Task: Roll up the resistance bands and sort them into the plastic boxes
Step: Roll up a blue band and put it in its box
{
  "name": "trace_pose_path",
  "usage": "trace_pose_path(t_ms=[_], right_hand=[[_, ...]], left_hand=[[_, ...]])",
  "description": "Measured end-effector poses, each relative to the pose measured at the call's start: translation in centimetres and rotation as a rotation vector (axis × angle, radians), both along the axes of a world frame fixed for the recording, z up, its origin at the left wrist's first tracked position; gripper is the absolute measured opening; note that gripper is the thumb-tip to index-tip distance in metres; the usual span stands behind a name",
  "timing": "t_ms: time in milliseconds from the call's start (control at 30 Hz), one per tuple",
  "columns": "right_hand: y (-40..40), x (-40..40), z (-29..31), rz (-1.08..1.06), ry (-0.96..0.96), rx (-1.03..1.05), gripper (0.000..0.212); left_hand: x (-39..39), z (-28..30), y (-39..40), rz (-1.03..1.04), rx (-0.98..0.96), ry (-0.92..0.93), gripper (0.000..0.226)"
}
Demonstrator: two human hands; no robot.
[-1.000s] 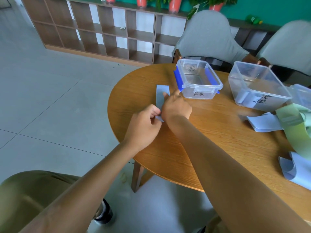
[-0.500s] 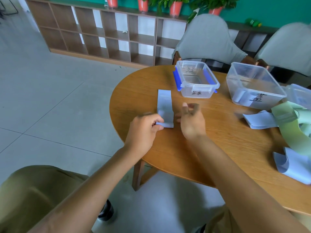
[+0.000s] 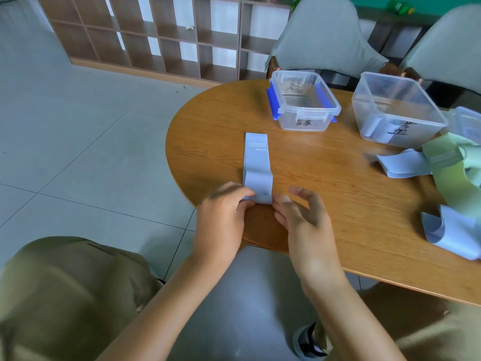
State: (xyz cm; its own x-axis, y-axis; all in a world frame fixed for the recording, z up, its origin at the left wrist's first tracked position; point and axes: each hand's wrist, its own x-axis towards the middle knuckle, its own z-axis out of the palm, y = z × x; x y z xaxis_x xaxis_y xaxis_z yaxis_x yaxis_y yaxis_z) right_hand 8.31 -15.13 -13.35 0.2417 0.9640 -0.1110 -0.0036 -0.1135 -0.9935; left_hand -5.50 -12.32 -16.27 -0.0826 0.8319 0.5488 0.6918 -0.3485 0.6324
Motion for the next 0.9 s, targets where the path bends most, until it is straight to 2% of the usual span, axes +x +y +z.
trace_pose_path(t_ms=[133,267,400,500,633,733,900], right_hand=[[-0.5,-0.3,-0.4,-0.034,-0.022,0.012,0.013],[-0.8,-0.4,-0.1,-0.022,-0.064,0.004,0.014],[-1.1,-0.5,0.4,0.026,-0.223,0.059,0.015],[-1.4,-0.5,0.1,0.08,-0.375,0.126,0.021],[-1.5,-0.4,-0.8,0.11,-0.731,0.285,0.03],[-1.3,-0.2,-1.2,0.139,-0.851,0.382,0.029],[-1.0,0.0,-1.6,0.206,-1.064,0.364,0.038]], left_hand=[[0.7,0.1,-0.9,0.045,-0.03,-0.094,0.022],[1.5,0.7,-1.8,0.105,-0.166,-0.268,0.027],[1.8,1.4,-2.7,0.123,-0.233,-0.399,0.031],[1.9,1.5,-3.3,0.13,-0.225,-0.332,0.032],[1.1,1.1,-3.6,0.11,-0.151,-0.158,0.036],[0.4,0.6,-3.5,0.061,-0.066,-0.005,0.041],[-0.4,-0.1,-2.8,-0.006,-0.017,0.248,0.043]])
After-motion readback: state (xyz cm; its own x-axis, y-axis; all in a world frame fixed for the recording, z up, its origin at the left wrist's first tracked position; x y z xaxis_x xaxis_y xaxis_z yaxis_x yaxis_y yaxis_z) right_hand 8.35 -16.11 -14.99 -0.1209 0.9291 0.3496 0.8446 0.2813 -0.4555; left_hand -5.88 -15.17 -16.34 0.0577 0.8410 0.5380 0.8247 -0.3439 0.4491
